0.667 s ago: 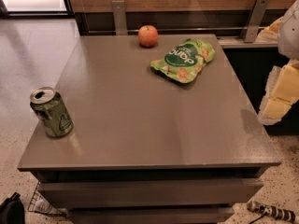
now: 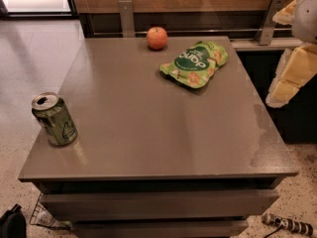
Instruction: Move apple near green can
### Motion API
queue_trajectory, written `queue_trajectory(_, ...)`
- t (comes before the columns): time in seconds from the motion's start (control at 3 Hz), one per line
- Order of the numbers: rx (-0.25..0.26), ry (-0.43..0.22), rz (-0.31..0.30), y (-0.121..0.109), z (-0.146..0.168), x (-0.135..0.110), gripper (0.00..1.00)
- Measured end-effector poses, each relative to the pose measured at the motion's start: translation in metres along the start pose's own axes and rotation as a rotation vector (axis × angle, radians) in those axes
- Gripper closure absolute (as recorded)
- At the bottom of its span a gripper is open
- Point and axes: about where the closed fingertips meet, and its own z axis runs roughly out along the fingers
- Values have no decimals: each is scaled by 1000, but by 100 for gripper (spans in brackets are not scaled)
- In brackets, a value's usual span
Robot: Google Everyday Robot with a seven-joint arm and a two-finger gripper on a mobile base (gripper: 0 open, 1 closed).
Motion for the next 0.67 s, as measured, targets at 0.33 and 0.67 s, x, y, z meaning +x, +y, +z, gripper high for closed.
queue_trajectory(0.33,96,-120,40,-61,11,-17,0)
queue_trajectory(0.67,206,-321,92,-130,26,-50,0)
